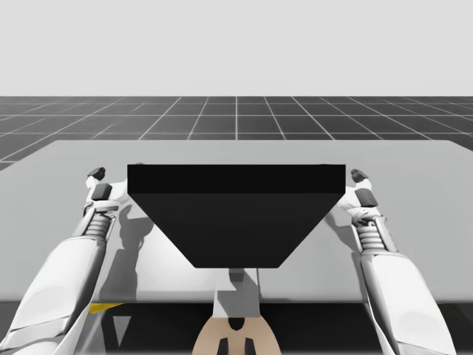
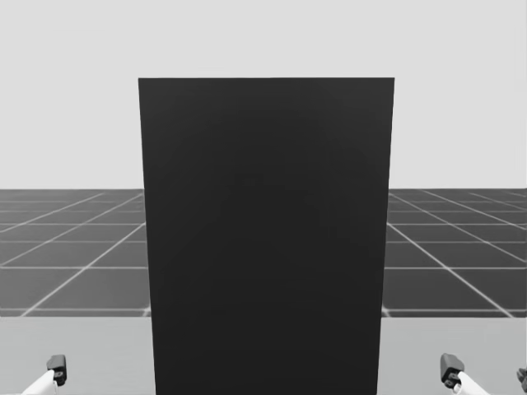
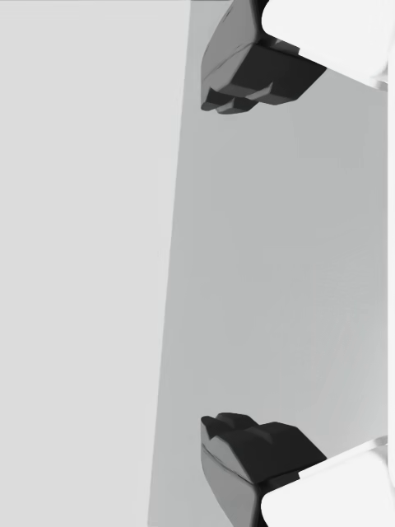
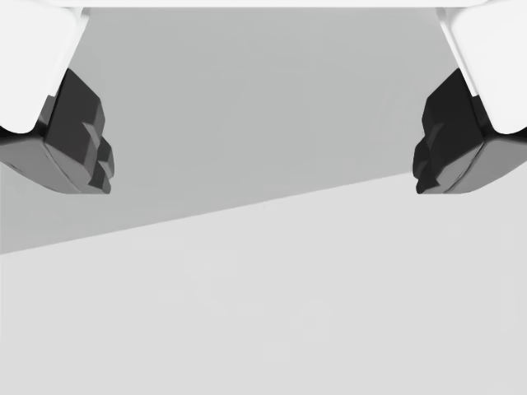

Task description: Reach around the screen and pick up the object behind it.

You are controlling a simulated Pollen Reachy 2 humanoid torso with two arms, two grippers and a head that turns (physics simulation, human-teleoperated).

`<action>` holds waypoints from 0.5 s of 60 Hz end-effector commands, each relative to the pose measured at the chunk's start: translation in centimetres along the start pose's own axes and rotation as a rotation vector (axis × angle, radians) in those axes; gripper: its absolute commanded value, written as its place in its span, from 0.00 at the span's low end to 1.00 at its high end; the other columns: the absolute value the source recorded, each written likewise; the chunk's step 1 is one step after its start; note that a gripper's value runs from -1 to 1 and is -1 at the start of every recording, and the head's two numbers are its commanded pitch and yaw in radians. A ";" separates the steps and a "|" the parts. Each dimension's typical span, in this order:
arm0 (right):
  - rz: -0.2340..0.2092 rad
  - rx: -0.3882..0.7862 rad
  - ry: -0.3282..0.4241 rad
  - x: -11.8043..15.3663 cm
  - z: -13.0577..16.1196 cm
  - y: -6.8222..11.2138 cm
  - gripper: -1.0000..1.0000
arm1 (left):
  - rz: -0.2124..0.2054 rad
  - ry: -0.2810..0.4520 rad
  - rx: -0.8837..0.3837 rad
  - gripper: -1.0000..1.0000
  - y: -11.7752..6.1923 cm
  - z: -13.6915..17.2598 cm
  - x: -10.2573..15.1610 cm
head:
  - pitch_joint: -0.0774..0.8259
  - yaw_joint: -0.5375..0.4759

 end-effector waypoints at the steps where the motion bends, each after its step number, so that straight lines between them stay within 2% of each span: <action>1: 0.015 0.026 0.014 -0.2 0.3 0.4 0.00 | -0.006 0.008 -0.003 0.00 0.0 0.0 0.0 | 0.08 0.54; 3: 0.018 0.046 0.015 -0.2 0.3 0.5 0.00 | -0.005 0.010 -0.006 0.00 0.0 0.0 -0.1 | 0.08 0.54; 6: -0.008 0.091 0.037 -0.2 0.5 0.7 0.00 | -0.006 0.026 -0.016 0.00 -0.1 0.0 -0.1 | 0.08 0.54; 8: 0.009 0.100 0.047 -0.3 0.4 0.8 0.00 | -0.003 0.032 -0.022 0.00 -0.1 0.0 -0.2 | 0.08 0.54; 10: -0.010 0.126 0.077 -0.3 0.5 0.8 0.00 | -0.003 0.045 -0.037 0.00 -0.1 0.0 -0.2 | 0.08 0.54; 11: -0.034 0.149 0.105 -0.4 0.5 0.9 0.00 | -0.002 0.058 -0.051 0.00 -0.1 0.0 -0.2 | 0.08 0.54; 15: -0.022 0.202 0.167 -0.6 0.7 1.0 0.00 | 0.014 0.113 -0.105 0.00 0.0 0.2 -0.2 | 0.09 0.53; 22: -0.012 0.284 0.249 -1.1 1.0 1.3 0.00 | -0.032 0.218 -0.208 0.00 -0.2 0.6 -0.6 | 0.09 0.53; 25: -0.026 0.307 0.295 -1.4 1.1 1.5 0.00 | -0.058 0.267 -0.246 0.00 -0.5 0.8 -0.9 | 0.09 0.53; 28: -0.020 0.340 0.319 -1.5 1.2 1.6 0.00 | -0.063 0.289 -0.276 0.00 -0.7 1.0 -0.9 | 0.10 0.53; 30: -0.062 0.399 0.350 -1.6 1.5 1.7 0.00 | -0.076 0.306 -0.331 0.00 -0.9 1.5 -0.9 | 0.10 0.53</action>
